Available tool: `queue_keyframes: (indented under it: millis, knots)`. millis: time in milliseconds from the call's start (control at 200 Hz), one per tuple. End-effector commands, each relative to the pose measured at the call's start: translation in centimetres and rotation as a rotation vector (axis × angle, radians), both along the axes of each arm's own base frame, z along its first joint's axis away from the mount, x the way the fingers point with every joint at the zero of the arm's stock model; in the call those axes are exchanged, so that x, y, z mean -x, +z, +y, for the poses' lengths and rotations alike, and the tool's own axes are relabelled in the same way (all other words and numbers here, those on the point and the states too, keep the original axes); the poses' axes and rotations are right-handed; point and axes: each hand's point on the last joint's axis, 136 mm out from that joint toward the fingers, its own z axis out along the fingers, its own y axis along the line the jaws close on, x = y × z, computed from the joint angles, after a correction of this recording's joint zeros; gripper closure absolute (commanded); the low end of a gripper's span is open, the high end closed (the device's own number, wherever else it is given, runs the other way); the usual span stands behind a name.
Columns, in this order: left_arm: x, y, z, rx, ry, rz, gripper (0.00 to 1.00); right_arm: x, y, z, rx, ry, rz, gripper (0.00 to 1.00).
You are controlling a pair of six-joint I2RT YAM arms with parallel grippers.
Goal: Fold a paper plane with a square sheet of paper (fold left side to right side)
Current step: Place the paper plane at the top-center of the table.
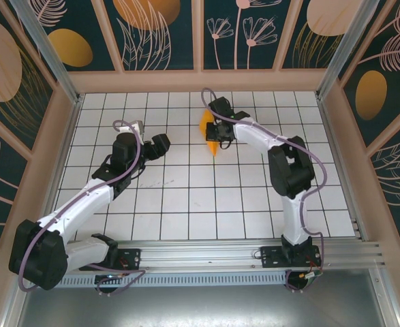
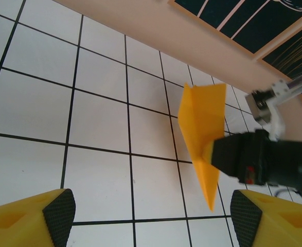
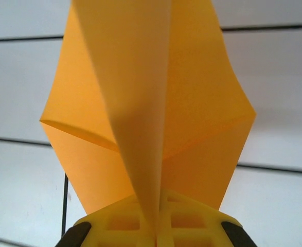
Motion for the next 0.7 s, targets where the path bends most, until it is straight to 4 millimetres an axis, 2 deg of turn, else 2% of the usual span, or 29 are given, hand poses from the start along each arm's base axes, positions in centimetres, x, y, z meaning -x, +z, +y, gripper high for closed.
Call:
queue_keyframes:
  millis: [0,215,575,696]
  knots:
    - [0.1,1.3,-0.1,-0.007,-0.021,-0.035,0.16,-1.2,-1.3,-1.1,0.075,-0.011,0.052,0.94]
    - [0.5,1.0,0.4,-0.020,-0.012,-0.036,0.03,-2.3,-3.1,-0.5,0.111,0.000,0.095,0.94]
    - [0.5,1.0,0.5,-0.037,-0.009,-0.035,0.02,-1.4,-6.2,-0.2,0.157,0.026,0.172,0.93]
    - [0.4,1.2,0.8,-0.046,0.004,-0.036,0.01,-1.2,-6.5,0.2,0.154,0.037,0.180,0.88]
